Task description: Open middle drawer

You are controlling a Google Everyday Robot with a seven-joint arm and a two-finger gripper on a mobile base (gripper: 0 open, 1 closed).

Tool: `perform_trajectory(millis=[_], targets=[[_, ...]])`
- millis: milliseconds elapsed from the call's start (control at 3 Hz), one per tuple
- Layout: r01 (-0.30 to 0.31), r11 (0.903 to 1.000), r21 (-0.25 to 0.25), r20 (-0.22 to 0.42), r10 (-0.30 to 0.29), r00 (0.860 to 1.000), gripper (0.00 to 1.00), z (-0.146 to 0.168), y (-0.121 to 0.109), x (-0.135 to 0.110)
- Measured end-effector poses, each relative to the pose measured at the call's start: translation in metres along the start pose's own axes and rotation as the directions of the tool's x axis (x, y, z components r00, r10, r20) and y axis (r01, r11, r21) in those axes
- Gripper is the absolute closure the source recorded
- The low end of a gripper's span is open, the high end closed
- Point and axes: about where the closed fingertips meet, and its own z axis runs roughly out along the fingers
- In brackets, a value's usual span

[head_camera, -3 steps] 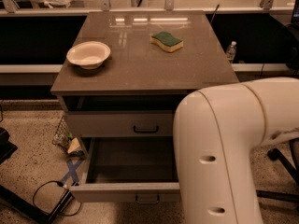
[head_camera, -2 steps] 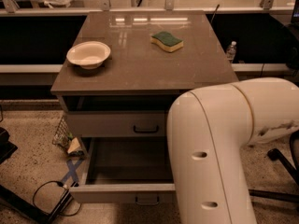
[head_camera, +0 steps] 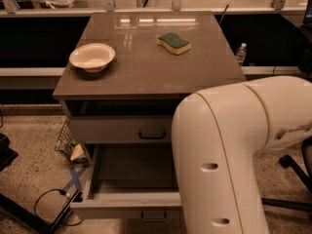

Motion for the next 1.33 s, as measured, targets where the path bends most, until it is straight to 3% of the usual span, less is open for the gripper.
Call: perform_trajectory(millis=[333,667,1333], targets=[[-0.06,0.9978,0.026,-0.04,0.061,0.997,1.0,-0.036,0.032,0.0],[-0.078,0.9969,-0.002,-0.075,0.078,0.994,0.89,-0.049,0.067,0.014],[-0.078,0.997,-0.003,-0.075,0.077,0.994,0.43,-0.049,0.067,0.014]])
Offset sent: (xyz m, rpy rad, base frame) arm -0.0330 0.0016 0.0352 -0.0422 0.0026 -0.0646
